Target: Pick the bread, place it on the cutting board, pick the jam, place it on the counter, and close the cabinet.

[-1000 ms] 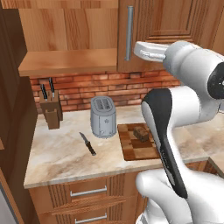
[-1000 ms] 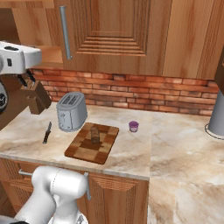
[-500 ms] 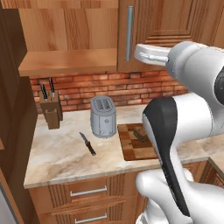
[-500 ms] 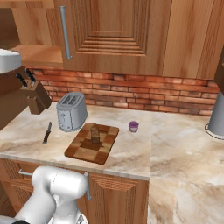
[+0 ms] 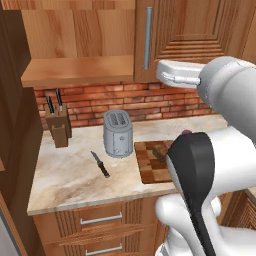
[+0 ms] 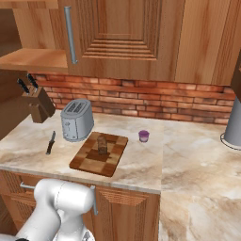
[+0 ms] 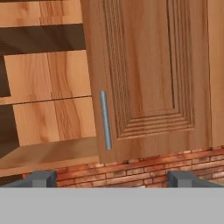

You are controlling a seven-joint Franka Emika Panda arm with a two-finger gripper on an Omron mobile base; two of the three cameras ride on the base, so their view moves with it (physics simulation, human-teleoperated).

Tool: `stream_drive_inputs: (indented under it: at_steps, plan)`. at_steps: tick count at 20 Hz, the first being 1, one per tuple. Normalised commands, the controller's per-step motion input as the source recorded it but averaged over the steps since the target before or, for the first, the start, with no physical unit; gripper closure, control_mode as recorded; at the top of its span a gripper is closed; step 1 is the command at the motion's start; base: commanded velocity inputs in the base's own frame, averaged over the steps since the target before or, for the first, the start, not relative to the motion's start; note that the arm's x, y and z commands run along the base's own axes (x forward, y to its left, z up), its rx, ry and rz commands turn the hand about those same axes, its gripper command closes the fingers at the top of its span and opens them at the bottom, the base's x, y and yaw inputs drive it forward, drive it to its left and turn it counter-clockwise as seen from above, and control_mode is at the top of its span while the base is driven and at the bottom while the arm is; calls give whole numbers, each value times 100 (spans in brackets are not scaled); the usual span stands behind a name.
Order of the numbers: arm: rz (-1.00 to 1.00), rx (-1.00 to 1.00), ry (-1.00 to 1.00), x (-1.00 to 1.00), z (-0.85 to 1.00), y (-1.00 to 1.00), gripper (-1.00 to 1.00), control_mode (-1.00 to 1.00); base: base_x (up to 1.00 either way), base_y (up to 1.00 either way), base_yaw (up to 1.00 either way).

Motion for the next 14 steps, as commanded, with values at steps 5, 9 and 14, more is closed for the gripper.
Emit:
stream_drive_inputs:
  at_steps: [5, 9, 14]
  plan:
    - [-4, -4, 0, -54, 0, 23, -100, -100, 0, 0, 0]
    - [-7, -2, 0, -49, 8, 31, -100, -100, 0, 0, 0]
    - [-7, -1, 0, -51, 12, 29, -100, -100, 0, 0, 0]
